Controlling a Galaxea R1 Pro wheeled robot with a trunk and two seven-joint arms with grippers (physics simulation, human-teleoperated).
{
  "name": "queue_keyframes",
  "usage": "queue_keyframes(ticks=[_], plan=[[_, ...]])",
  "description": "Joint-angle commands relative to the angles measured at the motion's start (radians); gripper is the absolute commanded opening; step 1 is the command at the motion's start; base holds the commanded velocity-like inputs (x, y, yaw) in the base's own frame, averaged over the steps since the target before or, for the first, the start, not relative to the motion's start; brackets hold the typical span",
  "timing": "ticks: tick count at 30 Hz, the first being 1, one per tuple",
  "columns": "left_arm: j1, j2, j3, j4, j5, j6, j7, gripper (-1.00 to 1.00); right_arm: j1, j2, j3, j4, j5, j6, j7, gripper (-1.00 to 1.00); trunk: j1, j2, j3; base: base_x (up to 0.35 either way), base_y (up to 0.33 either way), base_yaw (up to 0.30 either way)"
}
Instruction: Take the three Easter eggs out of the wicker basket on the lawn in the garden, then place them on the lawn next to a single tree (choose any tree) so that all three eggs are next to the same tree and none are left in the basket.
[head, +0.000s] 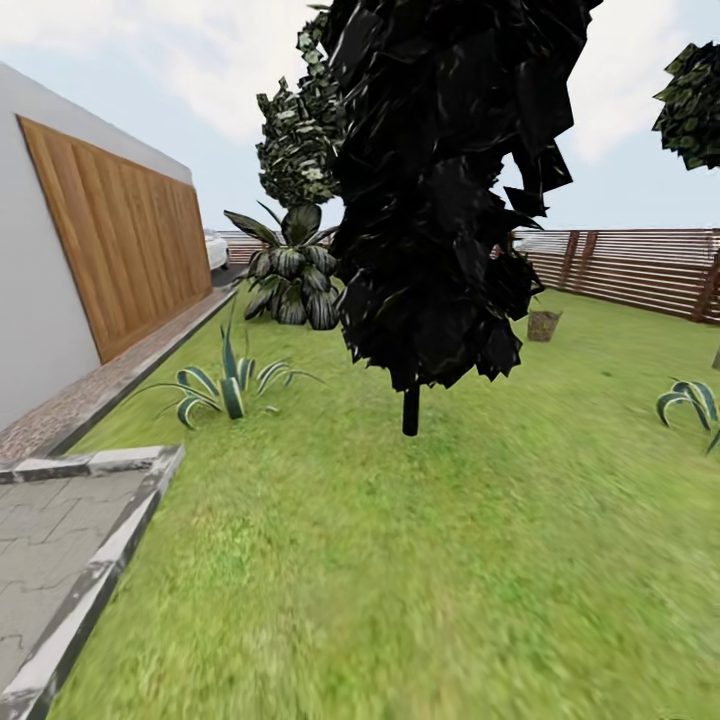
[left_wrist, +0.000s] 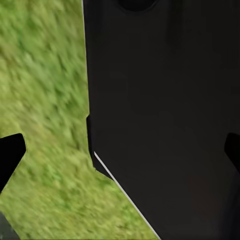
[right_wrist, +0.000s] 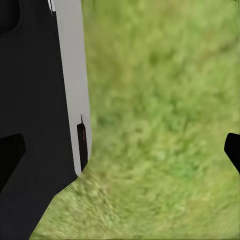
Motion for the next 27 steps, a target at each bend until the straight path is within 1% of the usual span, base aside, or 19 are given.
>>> queue_keyframes(ticks=[1,6,24,27], plan=[[0.001,0.0,0.0,-0.002,0.0,0.0,-0.001,1.0,0.0,0.0,0.0,0.001,0.0,-0.001,0.0,1.0,0.001,0.0,-0.001,0.297,0.0,-0.295],[0.001,0.0,0.0,-0.002,0.0,0.0,-0.001,1.0,0.0,0.0,0.0,0.001,0.0,-0.001,0.0,1.0,0.001,0.0,-0.001,0.215,0.0,-0.295],[0.001,0.0,0.0,-0.002,0.003,-0.003,-0.001,1.0,0.0,0.0,0.0,0.001,0.0,-0.001,0.0,1.0,0.001,0.0,-0.001,0.008,0.0,-0.295],[0.001,0.0,0.0,-0.003,0.002,-0.003,-0.001,1.0,0.0,0.0,0.0,0.001,0.0,0.0,0.0,1.0,0.001,0.0,-0.001,0.116,0.0,-0.295]])
